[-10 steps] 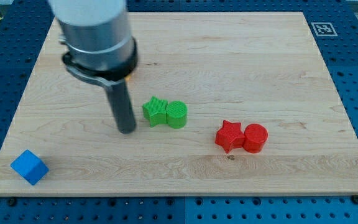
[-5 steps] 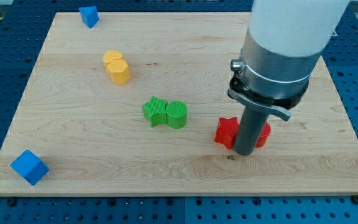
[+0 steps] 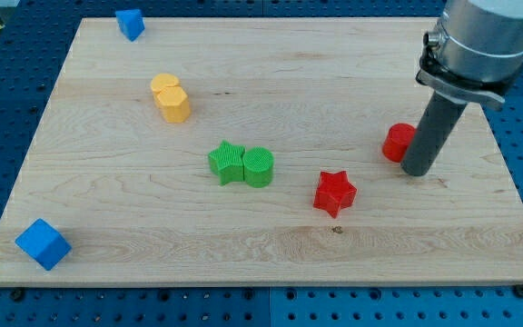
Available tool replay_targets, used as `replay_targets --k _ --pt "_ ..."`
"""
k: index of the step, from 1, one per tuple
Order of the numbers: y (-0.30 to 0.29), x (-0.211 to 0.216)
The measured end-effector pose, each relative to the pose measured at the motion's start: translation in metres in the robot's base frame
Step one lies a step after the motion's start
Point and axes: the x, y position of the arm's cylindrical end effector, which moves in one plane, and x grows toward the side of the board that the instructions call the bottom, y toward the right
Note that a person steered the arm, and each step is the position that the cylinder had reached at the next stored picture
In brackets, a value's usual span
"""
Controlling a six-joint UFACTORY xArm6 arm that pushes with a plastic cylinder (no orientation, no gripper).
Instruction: Move the red circle to the top right
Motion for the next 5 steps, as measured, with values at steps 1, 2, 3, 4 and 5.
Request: replay_targets --k 1,2,3,4,5 --pt "0.000 -0.028" --pt "0.000 -0.054" --pt "0.000 -0.075" --pt "-0.001 -0.067" --pt "-0.032 -0.060"
